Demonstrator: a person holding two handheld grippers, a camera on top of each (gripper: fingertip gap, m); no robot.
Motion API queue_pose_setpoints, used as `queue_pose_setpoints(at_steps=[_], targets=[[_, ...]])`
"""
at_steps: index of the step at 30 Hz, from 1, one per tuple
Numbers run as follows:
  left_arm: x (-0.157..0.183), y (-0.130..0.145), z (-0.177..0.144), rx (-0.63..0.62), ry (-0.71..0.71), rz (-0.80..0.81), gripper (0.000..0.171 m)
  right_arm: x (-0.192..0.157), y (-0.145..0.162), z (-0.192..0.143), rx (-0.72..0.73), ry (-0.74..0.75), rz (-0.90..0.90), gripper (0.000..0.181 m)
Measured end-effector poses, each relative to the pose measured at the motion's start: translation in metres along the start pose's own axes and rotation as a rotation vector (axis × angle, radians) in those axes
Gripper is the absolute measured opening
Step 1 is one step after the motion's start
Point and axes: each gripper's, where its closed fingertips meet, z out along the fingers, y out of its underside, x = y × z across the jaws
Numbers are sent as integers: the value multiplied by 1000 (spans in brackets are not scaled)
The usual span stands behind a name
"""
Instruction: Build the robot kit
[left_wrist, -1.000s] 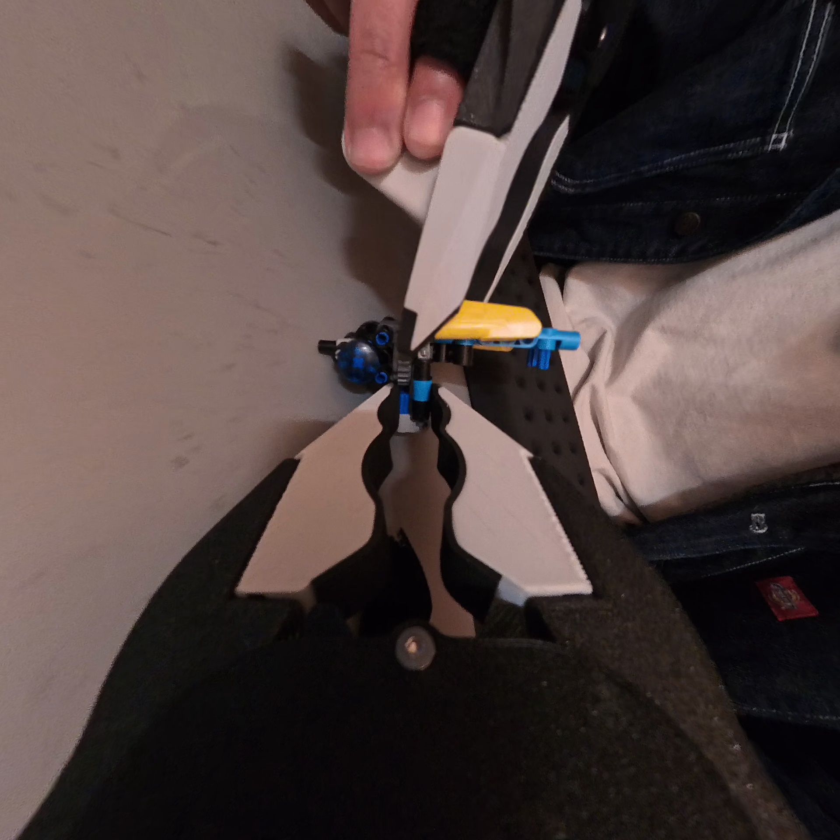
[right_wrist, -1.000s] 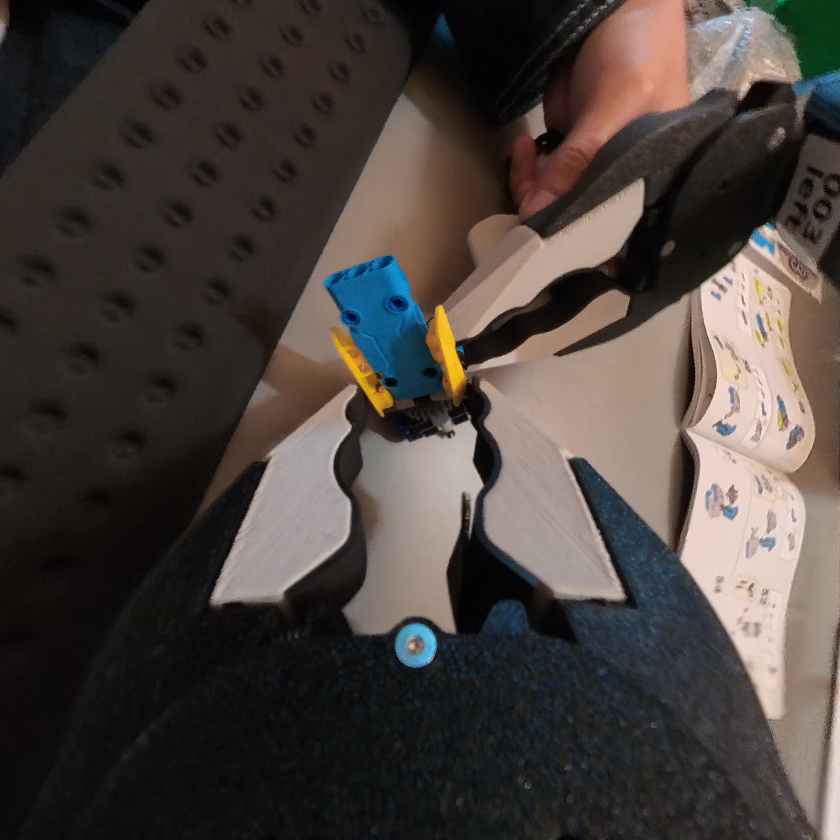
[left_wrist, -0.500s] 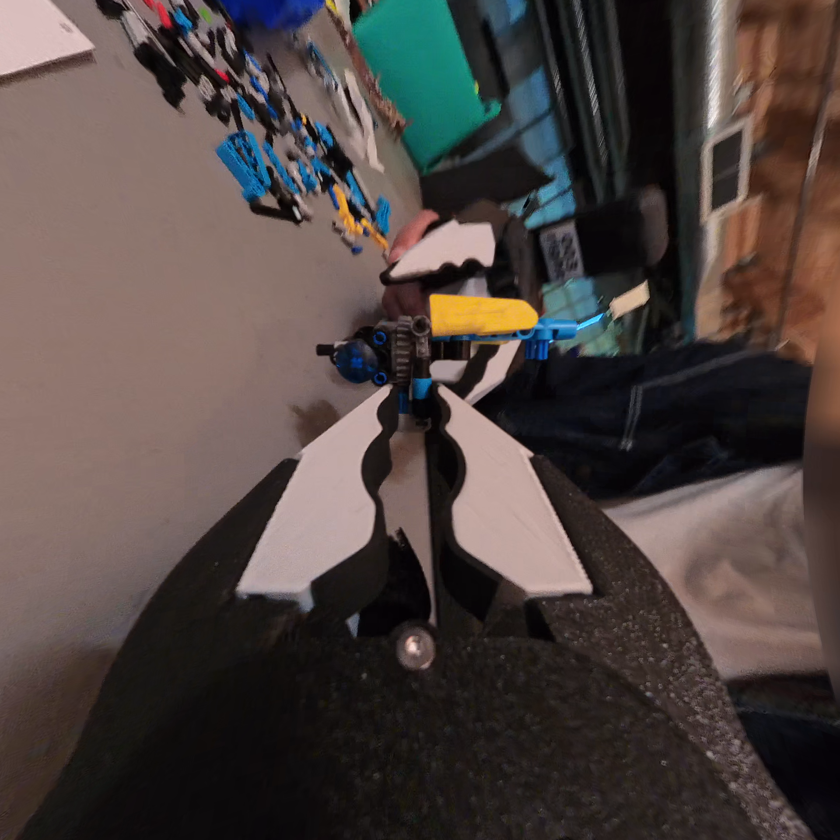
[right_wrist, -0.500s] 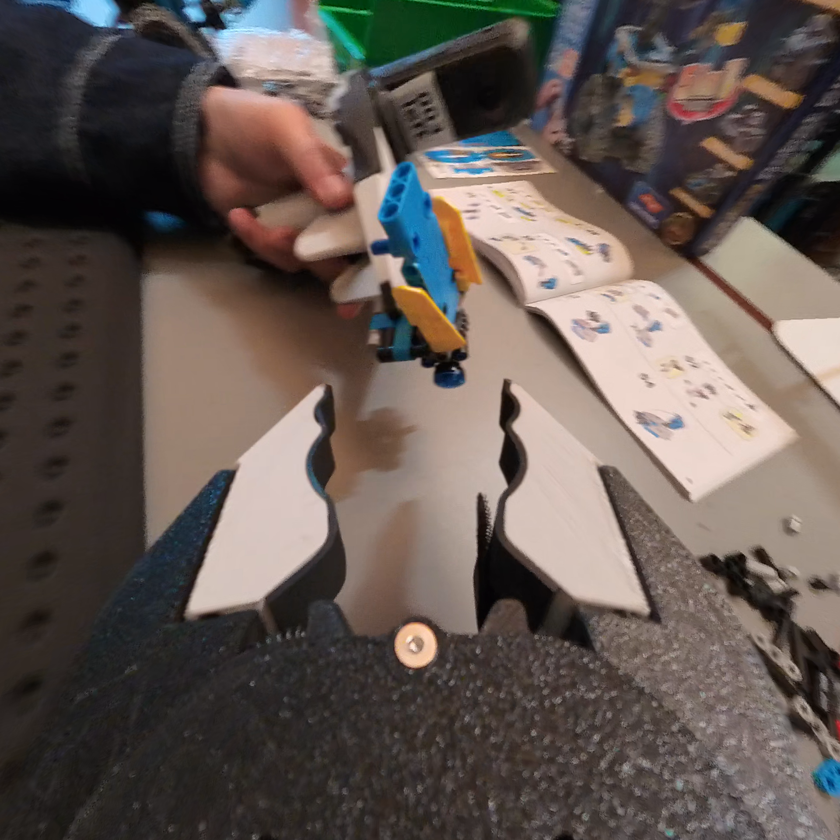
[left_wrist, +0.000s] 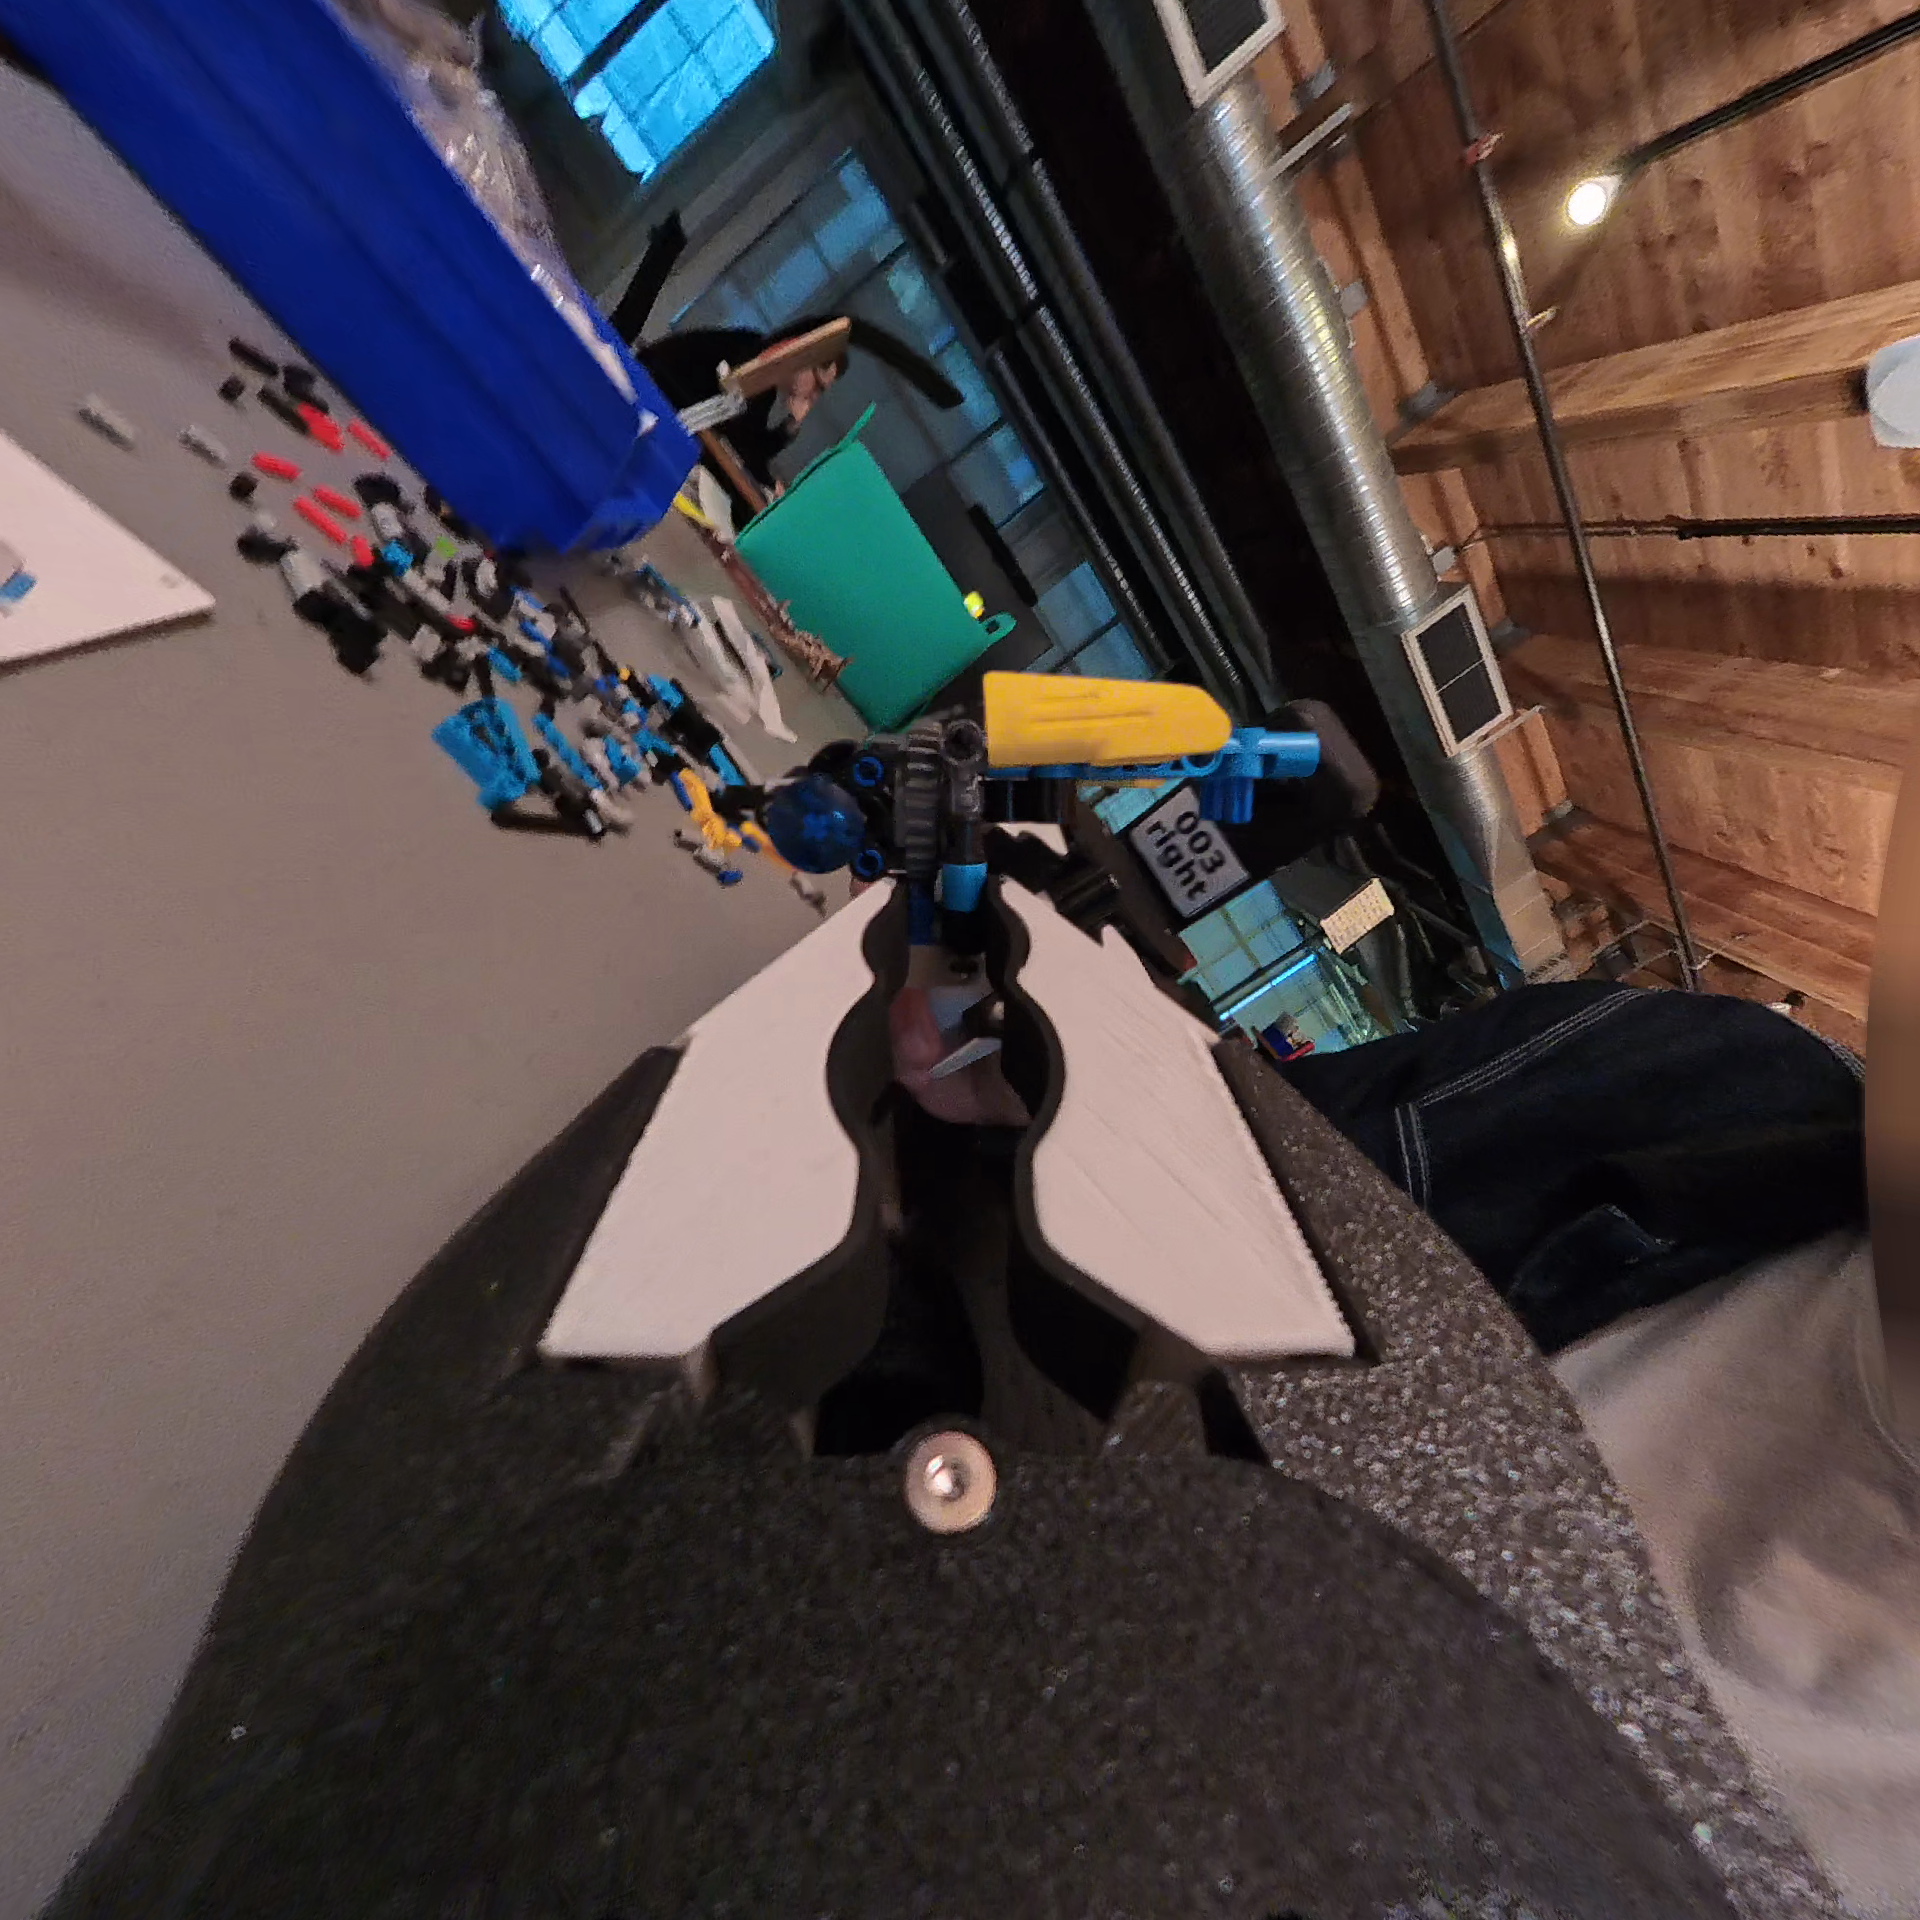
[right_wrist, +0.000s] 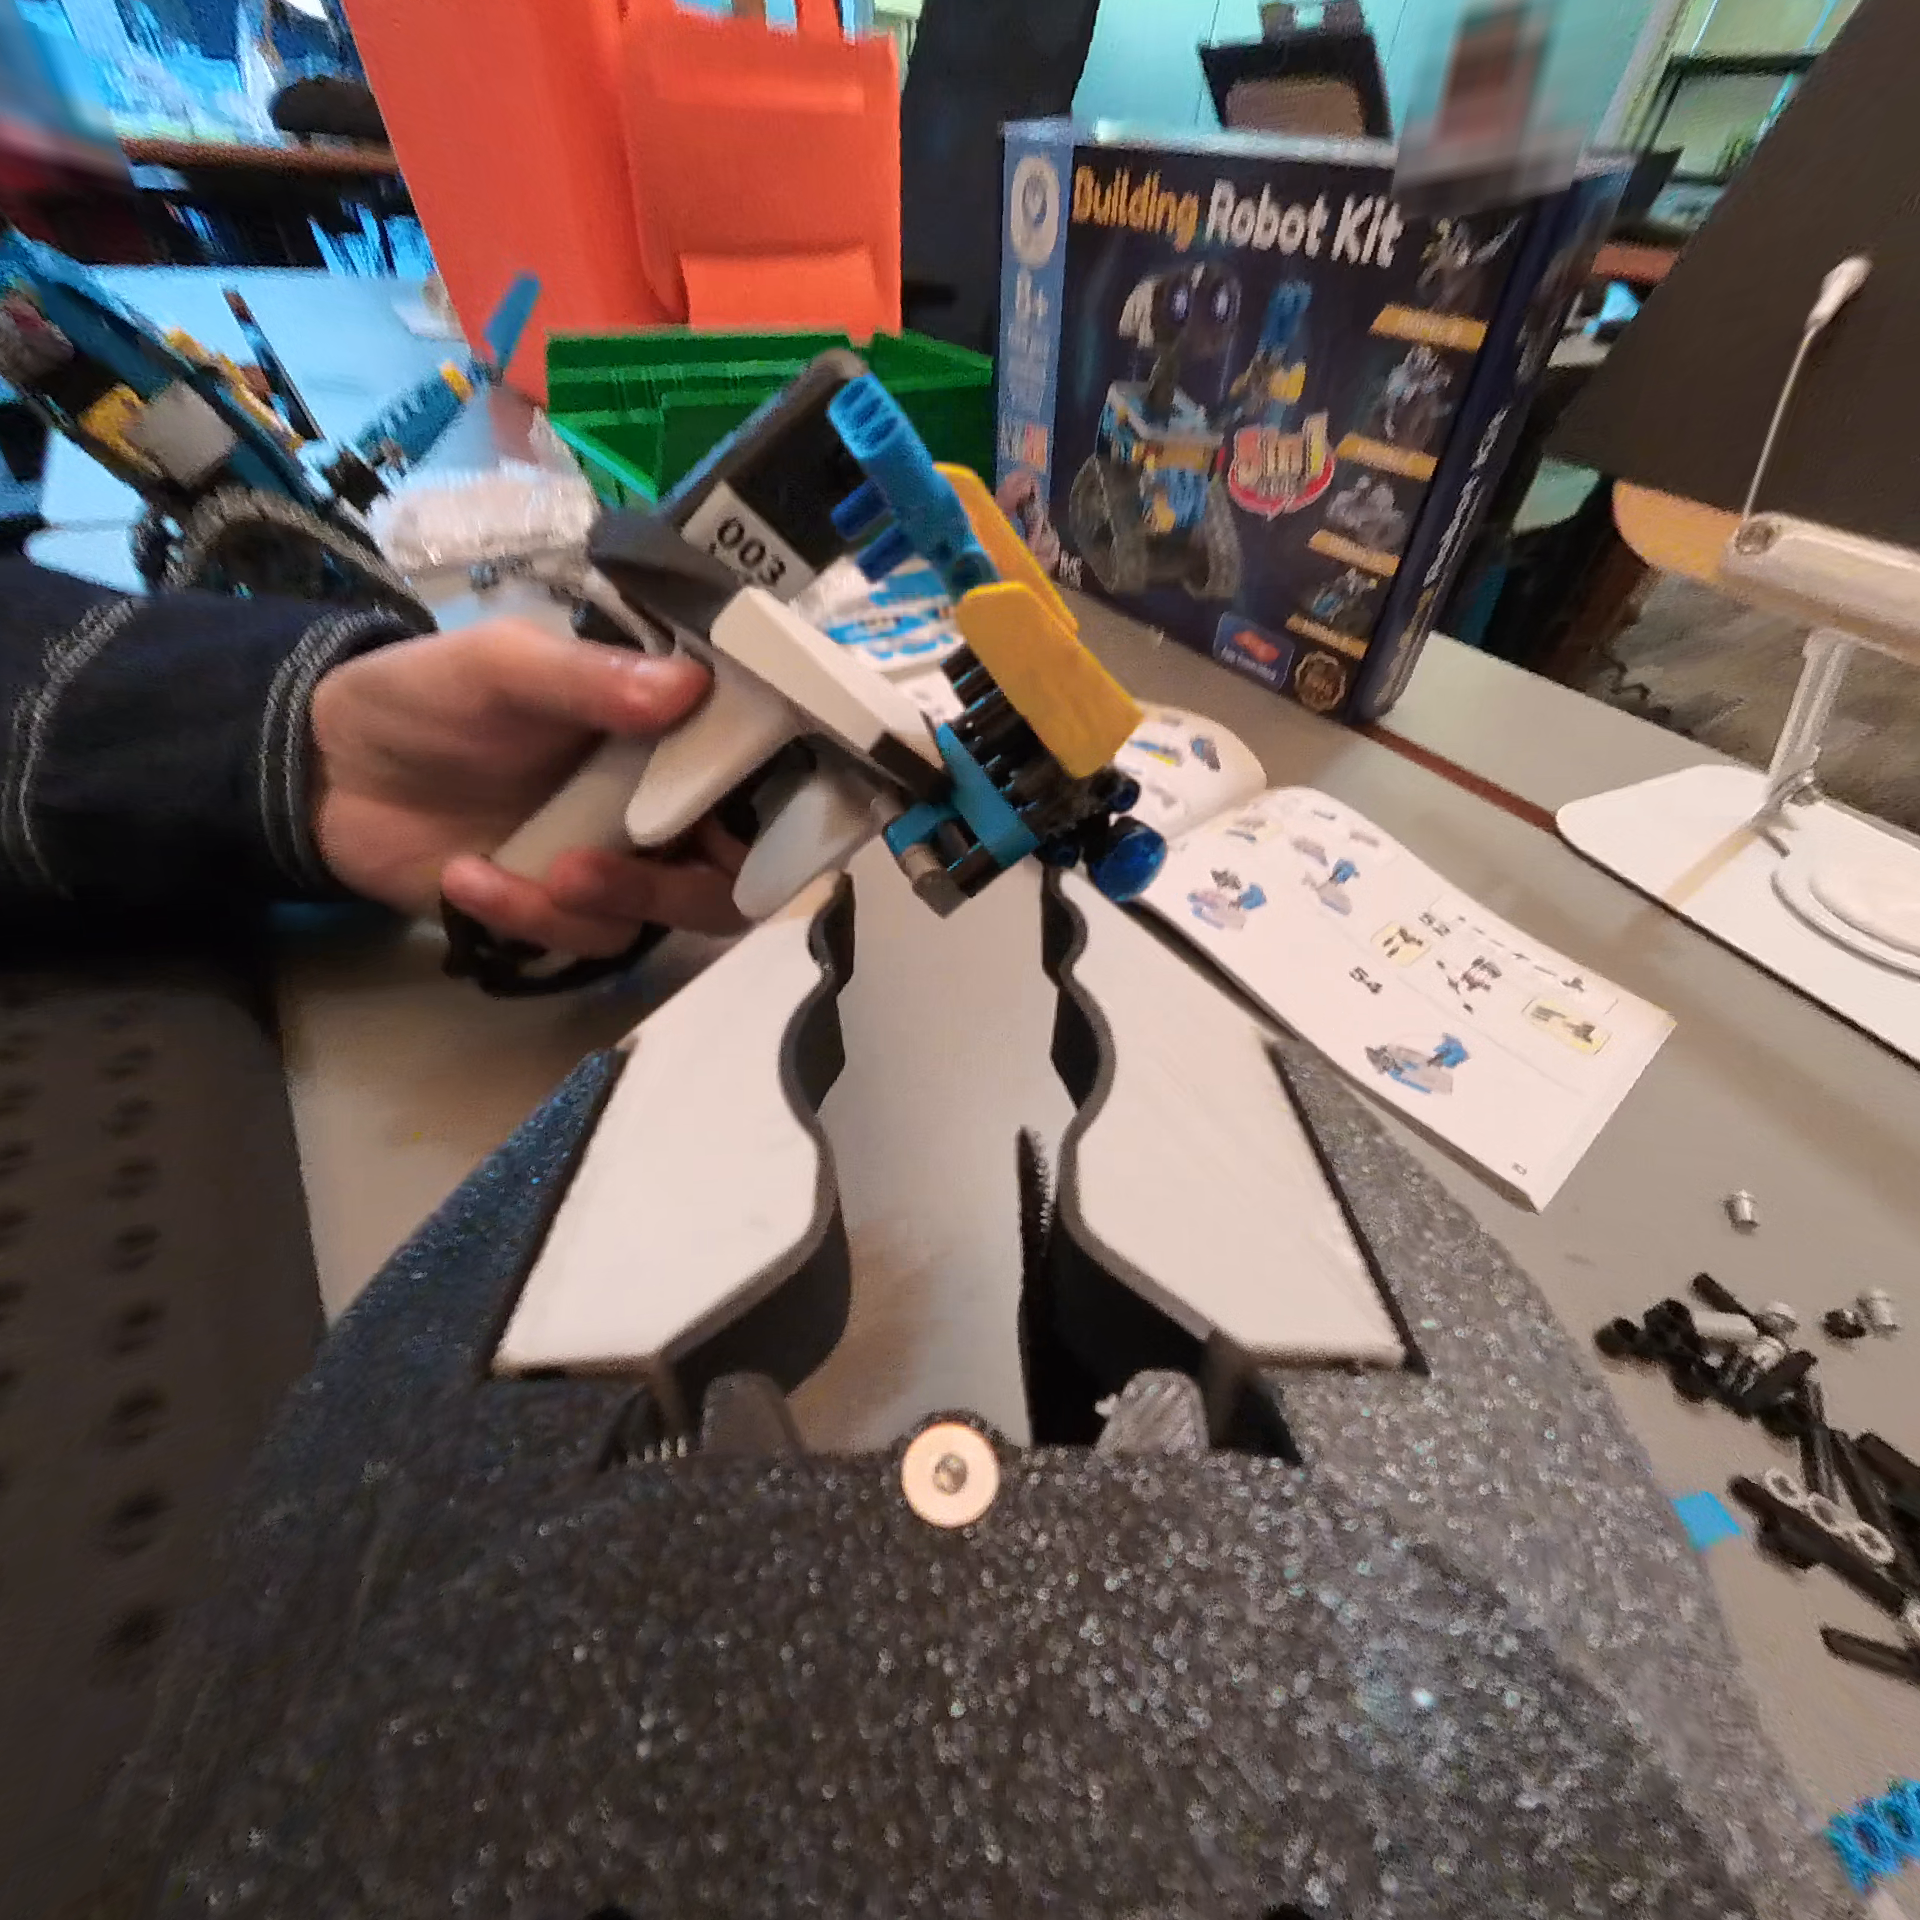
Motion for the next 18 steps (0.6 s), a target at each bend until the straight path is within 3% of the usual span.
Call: queue_pose_setpoints(at_steps=[3, 9, 12, 15, 18], targets=[[9, -3, 2, 25, 9, 111, 12, -8, -6, -4, 51, -138, 173, 24], [15, 6, 10, -17, -21, 274, 13, -10, -23, -16, 184, -532, 750, 31], [18, 10, 14, -41, -22, 283, 13, -5, -19, -19, 186, -571, 834, 14], [12, 15, 16, -89, -93, 332, 13, -2, -13, -19, 175, -613, 932, 13], [5, 21, 8, -211, -206, 490, 27, 6, -6, -20, 164, -686, 1105, 12]])
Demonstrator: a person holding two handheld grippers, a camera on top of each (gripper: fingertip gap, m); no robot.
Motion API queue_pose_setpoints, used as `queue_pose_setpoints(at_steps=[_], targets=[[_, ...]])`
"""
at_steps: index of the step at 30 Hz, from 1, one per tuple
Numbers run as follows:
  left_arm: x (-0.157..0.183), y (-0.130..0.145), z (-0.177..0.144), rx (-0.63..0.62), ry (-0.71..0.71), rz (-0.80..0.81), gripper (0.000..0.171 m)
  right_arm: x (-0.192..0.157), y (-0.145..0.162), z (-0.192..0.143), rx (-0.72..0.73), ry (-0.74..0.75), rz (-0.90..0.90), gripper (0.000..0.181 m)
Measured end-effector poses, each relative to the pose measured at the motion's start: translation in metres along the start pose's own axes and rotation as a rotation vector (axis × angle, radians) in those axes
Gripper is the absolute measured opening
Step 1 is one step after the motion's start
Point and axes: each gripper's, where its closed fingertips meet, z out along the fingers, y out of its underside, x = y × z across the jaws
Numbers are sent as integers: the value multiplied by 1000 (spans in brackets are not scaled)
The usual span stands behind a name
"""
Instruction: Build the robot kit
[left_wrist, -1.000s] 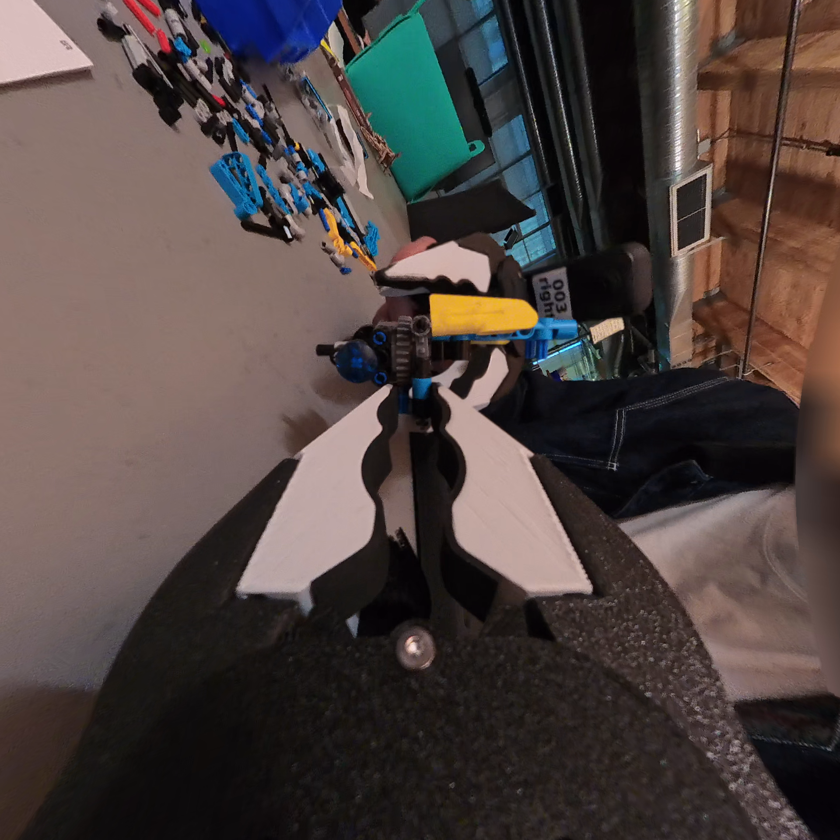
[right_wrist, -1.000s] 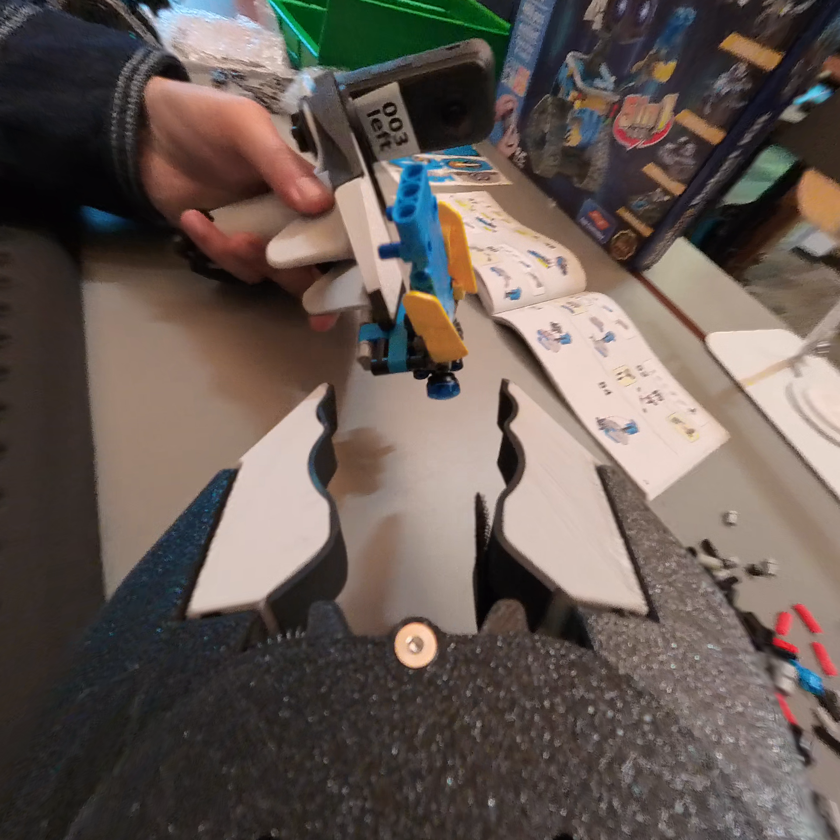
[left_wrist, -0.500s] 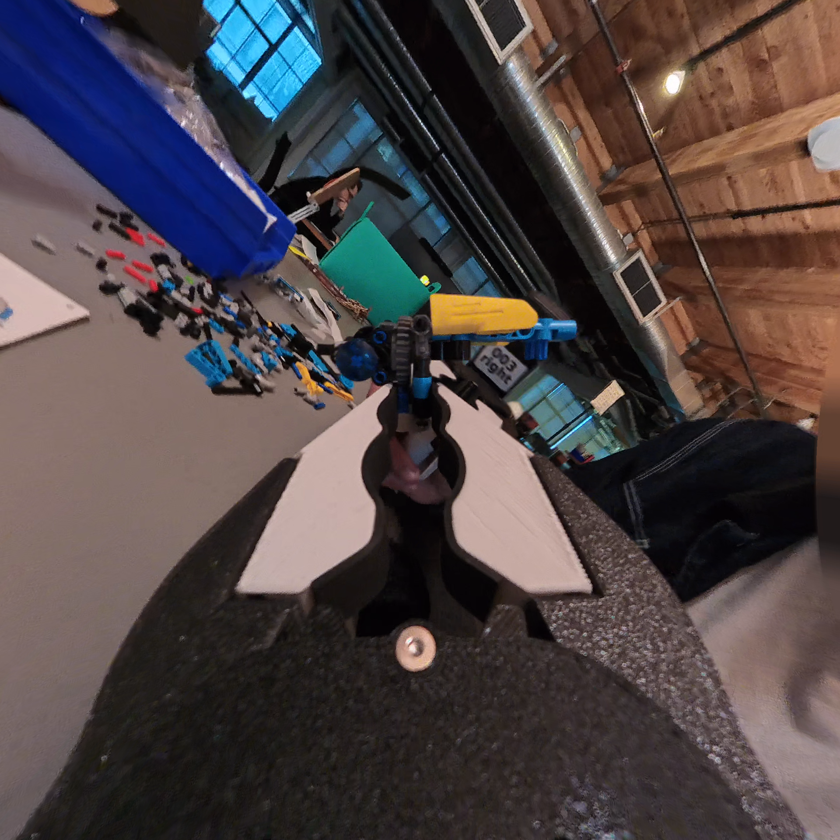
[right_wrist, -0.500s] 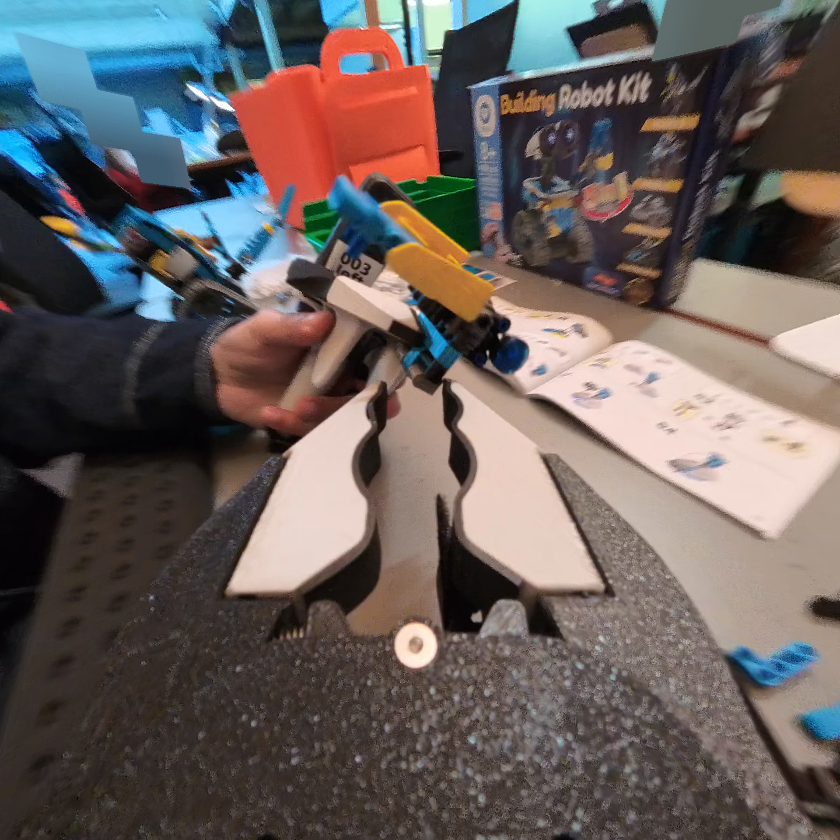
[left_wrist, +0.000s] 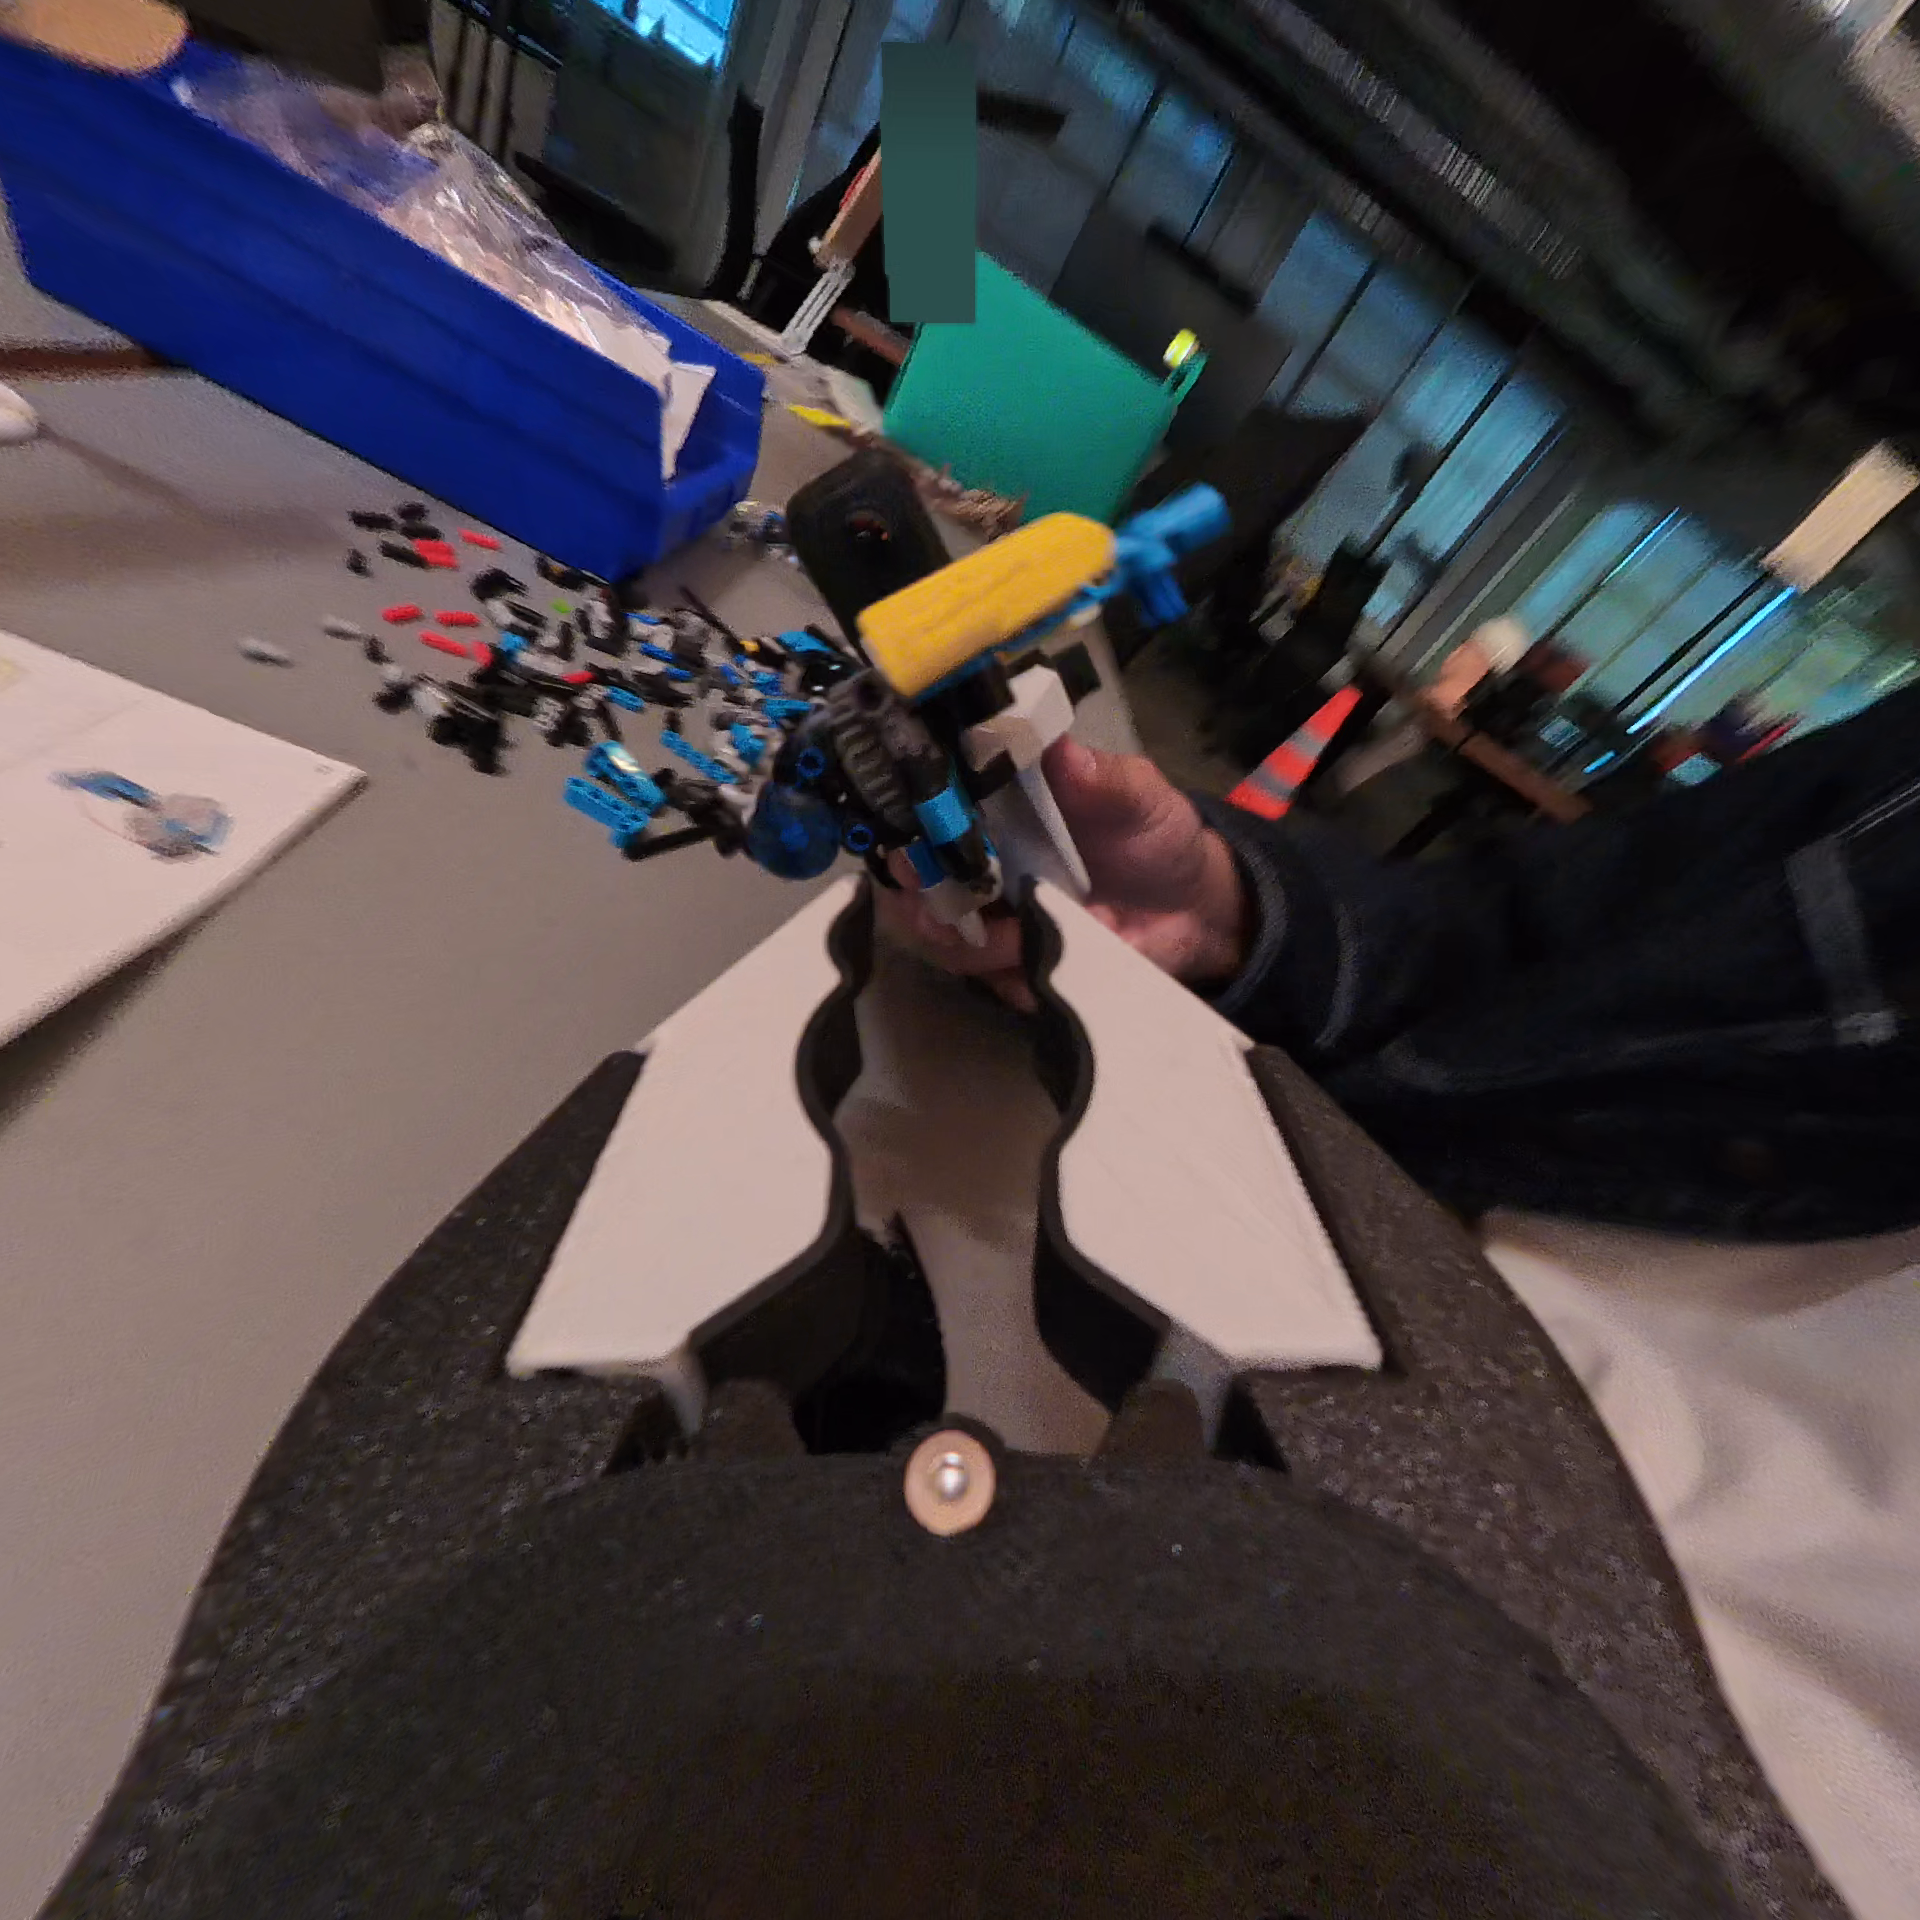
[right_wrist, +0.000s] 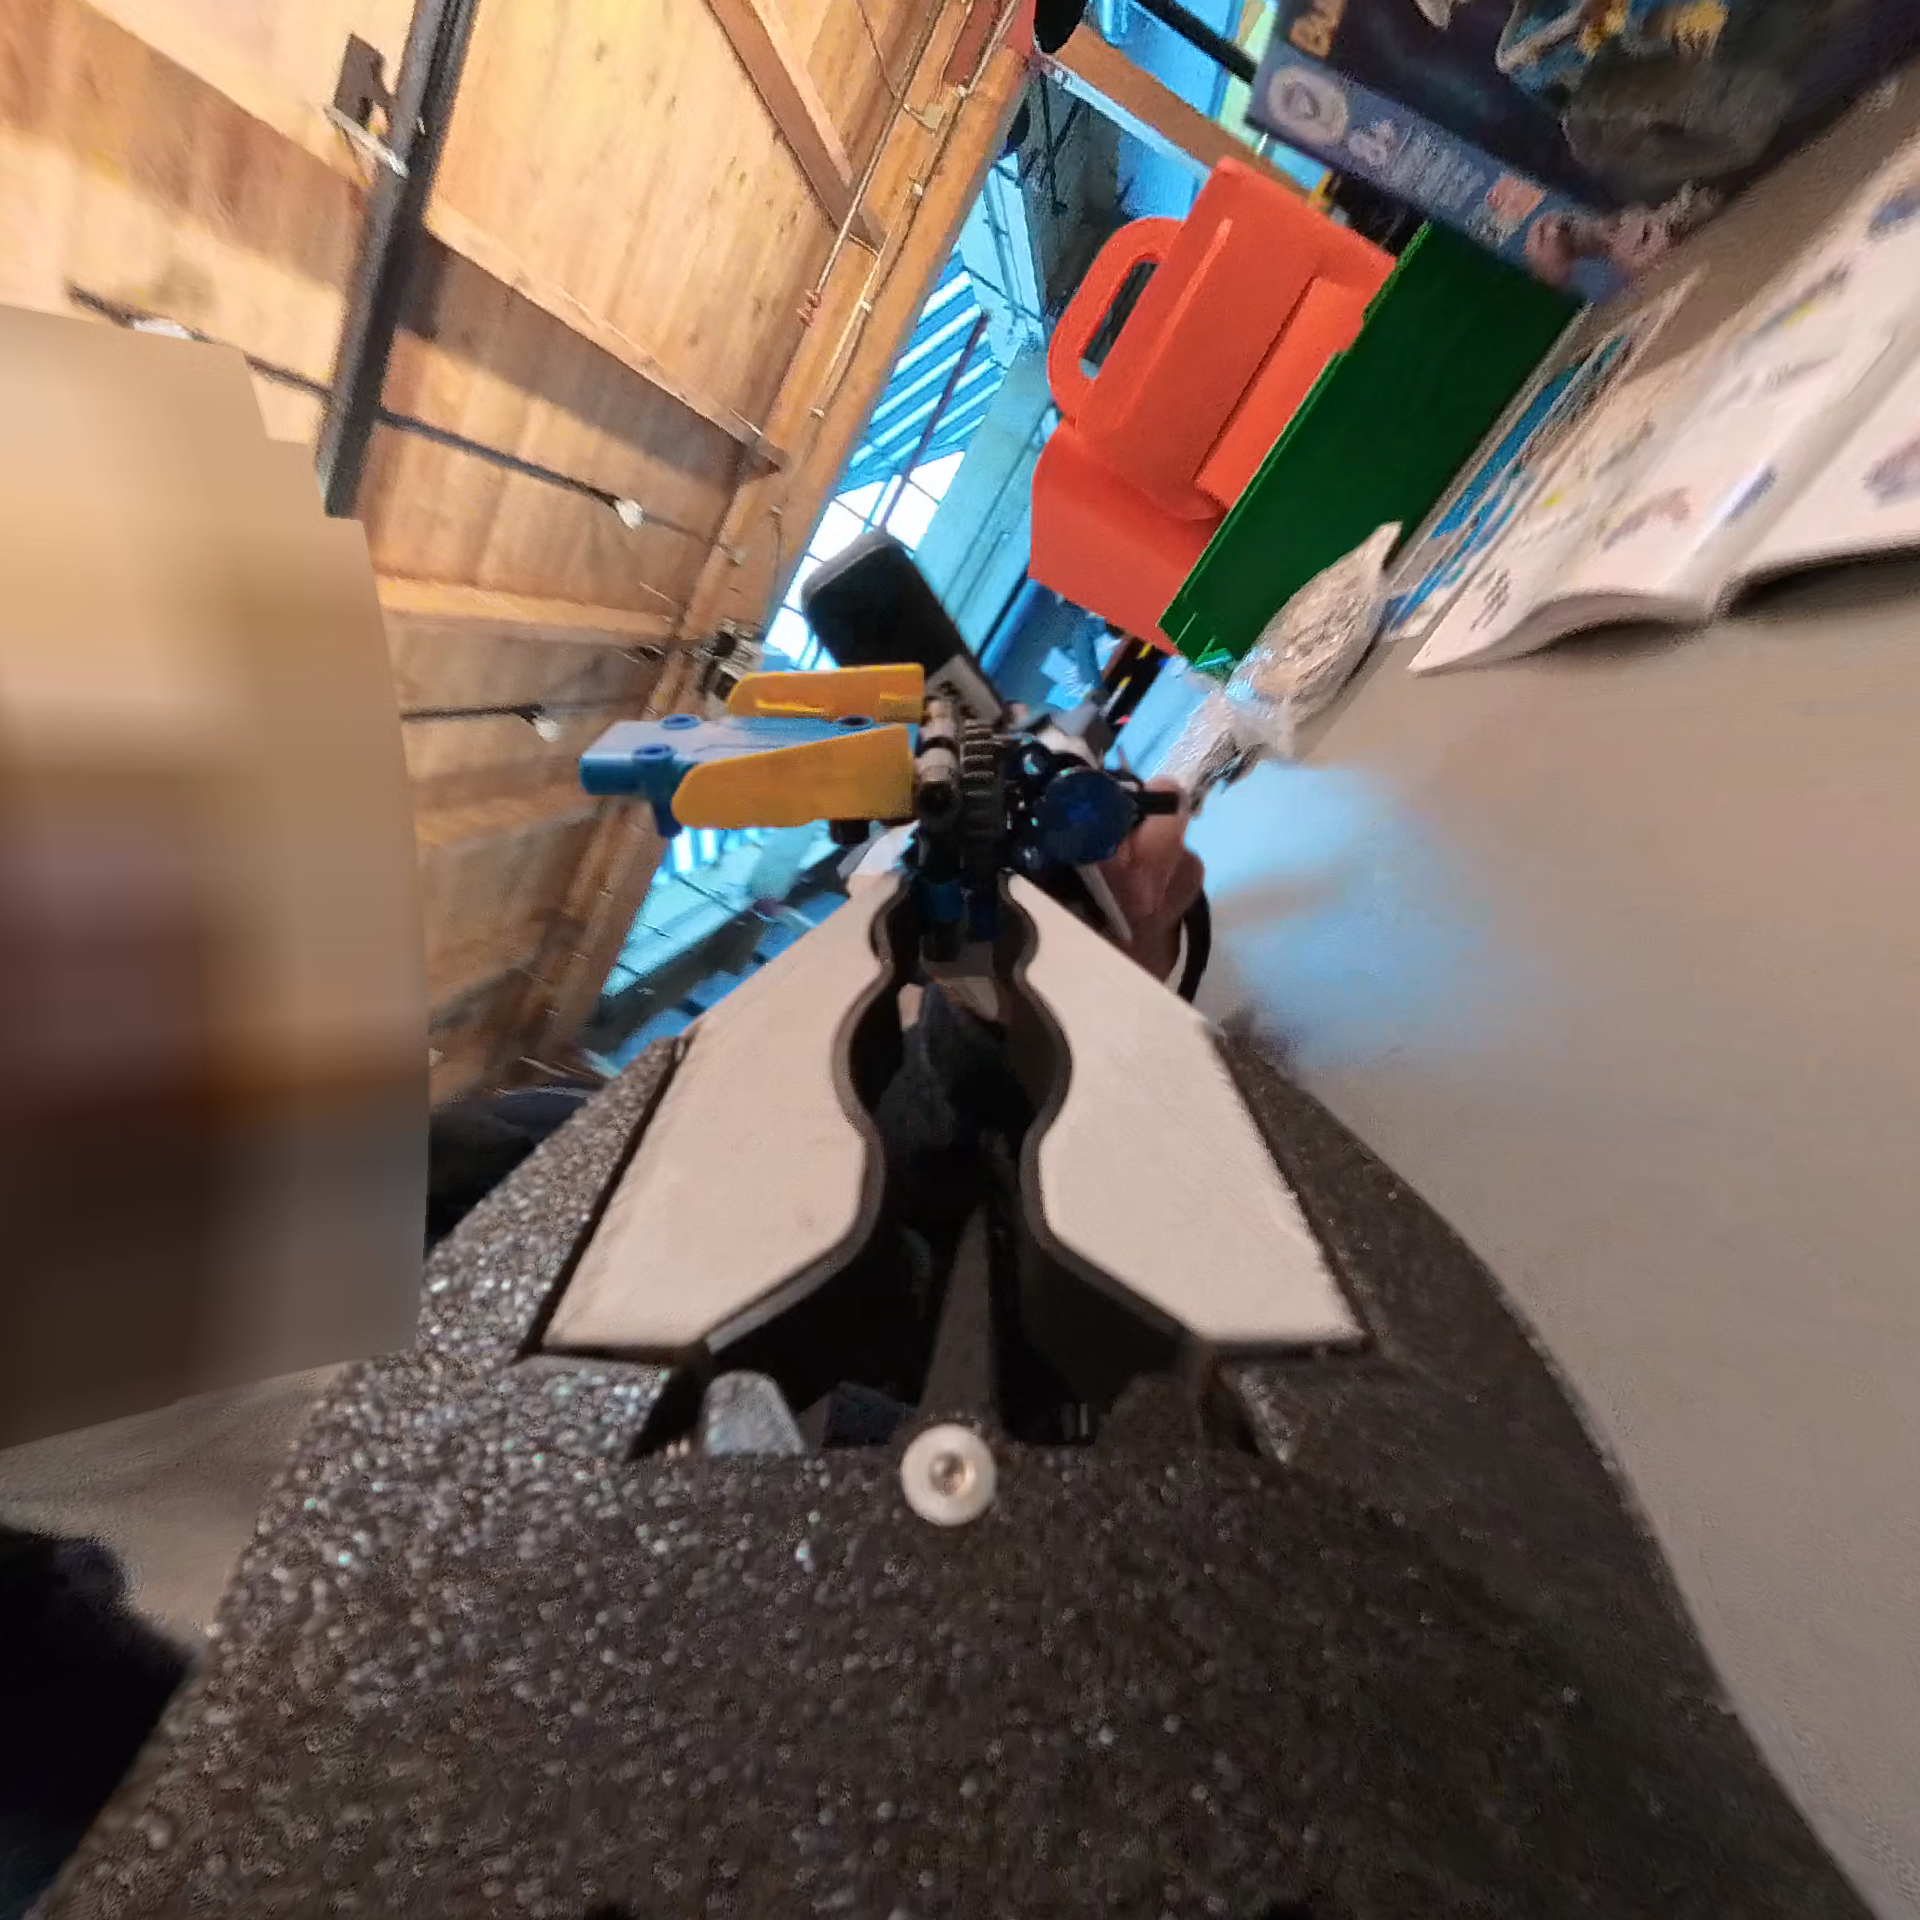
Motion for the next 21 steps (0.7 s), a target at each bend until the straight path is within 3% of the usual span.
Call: queue_pose_setpoints(at_steps=[2, 4, 8, 10, 21], targets=[[-6, 1, -10, -60, -100, 210, 38, 6, 4, -3, -20, -6, 74, 12], [-9, 0, -16, -84, -186, 410, 68, 1, 19, 2, -106, -34, 91, 12], [11, 2, -17, -38, -168, 621, 63, -5, 33, 11, -178, -82, 132, 12], [17, 4, -16, -40, -151, 655, 50, -7, 33, 10, -181, -101, 154, 14], [24, 14, -16, -72, -51, 570, 34, -5, 48, 11, -256, -92, 187, 13]])
